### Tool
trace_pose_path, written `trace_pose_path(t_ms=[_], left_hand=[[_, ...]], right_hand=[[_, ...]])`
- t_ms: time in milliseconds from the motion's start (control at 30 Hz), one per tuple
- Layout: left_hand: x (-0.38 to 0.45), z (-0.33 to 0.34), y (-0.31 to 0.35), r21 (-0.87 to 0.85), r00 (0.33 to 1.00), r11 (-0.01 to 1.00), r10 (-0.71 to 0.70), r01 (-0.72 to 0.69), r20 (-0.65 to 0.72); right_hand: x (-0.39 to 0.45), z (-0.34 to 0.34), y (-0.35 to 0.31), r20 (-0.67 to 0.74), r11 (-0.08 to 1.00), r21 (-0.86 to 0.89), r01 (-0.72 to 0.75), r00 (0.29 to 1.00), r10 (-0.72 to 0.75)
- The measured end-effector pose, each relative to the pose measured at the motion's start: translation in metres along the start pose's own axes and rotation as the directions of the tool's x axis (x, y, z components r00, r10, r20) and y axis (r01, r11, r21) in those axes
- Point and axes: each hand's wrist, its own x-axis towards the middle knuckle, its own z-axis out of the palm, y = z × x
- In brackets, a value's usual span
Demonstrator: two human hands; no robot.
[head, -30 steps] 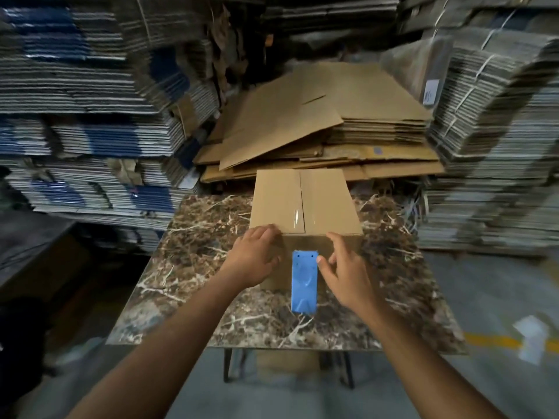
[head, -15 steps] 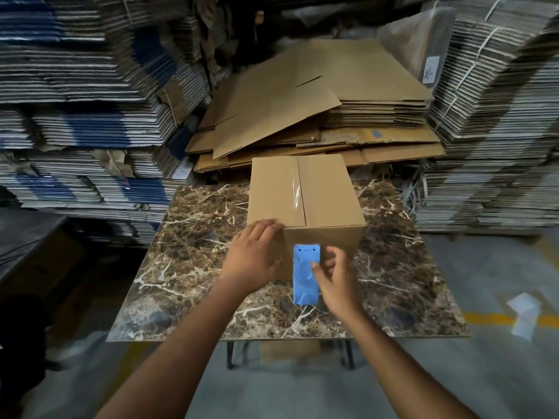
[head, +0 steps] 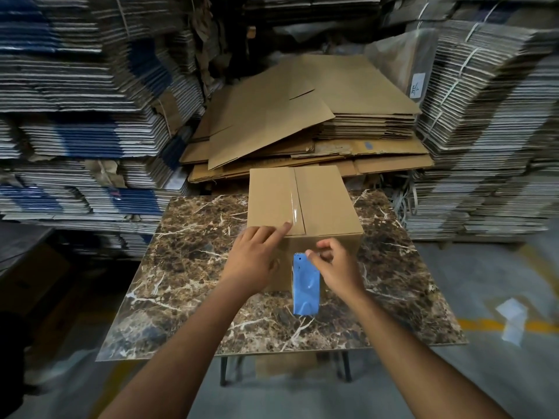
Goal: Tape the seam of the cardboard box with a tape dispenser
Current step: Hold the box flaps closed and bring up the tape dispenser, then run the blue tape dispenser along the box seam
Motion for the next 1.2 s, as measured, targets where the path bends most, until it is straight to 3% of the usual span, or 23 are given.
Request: trace_pose_path(t_ms=[267, 400, 600, 767, 867, 1033, 1200], left_hand=[[0.005, 0.008, -0.001, 0.123, 1.000, 0.992, 0.011, -0.014, 0.022], [0.010, 0.011, 0.001, 0.032, 0.998, 0.999, 0.042, -0.044, 0.045], [0.026, 0.011, -0.004, -0.048, 0.996, 0.998, 0.049, -0.046, 0.074], [0.034, 0.006, -0.018, -0.068, 0.995, 0.995, 0.079, -0.074, 0.062], [0.033, 0.005, -0.014, 0.005, 0.992, 0.993, 0.115, -0.115, 0.054], [0.030, 0.012, -0.013, 0.088, 0.988, 0.985, 0.141, -0.146, 0.061], [0.032, 0.014, -0.015, 0.040, 0.990, 0.991, 0.122, -0.125, 0.069]], right_hand=[[-0.031, 0.037, 0.016, -0.115, 0.991, -0.118, 0.065, 0.990, -0.078], [-0.040, 0.044, 0.018, -0.160, 0.972, -0.206, 0.111, 0.976, -0.145], [-0.061, 0.052, 0.029, -0.117, 0.965, -0.252, 0.071, 0.988, -0.103], [-0.066, 0.054, 0.034, -0.198, 0.905, -0.408, 0.122, 0.956, -0.218], [-0.065, 0.052, 0.036, -0.168, 0.861, -0.484, 0.154, 0.950, -0.264], [-0.067, 0.052, 0.032, -0.202, 0.835, -0.532, 0.139, 0.937, -0.285], [-0.074, 0.055, 0.024, -0.217, 0.758, -0.650, 0.057, 0.942, -0.257]])
